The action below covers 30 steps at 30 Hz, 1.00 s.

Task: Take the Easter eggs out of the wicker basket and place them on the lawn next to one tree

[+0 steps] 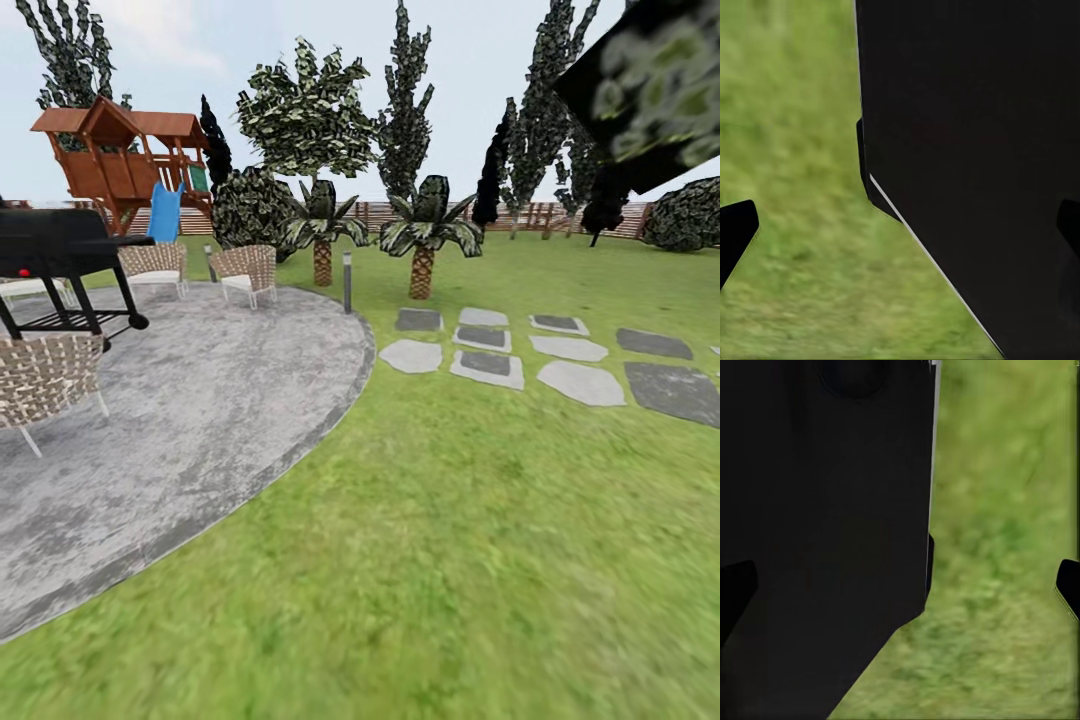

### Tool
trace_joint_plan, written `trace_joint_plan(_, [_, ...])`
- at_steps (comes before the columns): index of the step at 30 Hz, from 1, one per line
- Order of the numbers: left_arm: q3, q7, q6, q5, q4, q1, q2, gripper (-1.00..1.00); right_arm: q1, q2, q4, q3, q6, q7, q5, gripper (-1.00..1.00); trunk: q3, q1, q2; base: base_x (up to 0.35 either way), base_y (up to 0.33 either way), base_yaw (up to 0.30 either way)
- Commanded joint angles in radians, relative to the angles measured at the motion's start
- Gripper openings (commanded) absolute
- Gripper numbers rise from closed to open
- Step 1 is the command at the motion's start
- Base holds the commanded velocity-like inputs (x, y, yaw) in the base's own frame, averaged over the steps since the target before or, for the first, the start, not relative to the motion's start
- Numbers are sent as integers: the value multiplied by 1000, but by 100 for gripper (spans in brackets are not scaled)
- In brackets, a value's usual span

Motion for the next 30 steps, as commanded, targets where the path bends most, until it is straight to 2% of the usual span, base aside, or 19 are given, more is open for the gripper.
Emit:
trace_joint_plan(1, [0, 0, 0, -1, -2, 1, 0, 100, -2, 0, 2, 0, -1, 0, 0, 100, -1, 1, 0, 330, 0, 2])
trace_joint_plan(20, [0, 1, 0, -1, -2, 1, 0, 100, -2, -1, 2, 0, -1, 0, 0, 100, -1, 1, 0, 330, 0, -1])
trace_joint_plan(30, [0, 0, 0, -1, -2, 1, 0, 100, -1, 0, 2, 0, -1, 3, 1, 100, -1, 1, 0, 329, 0, -239])
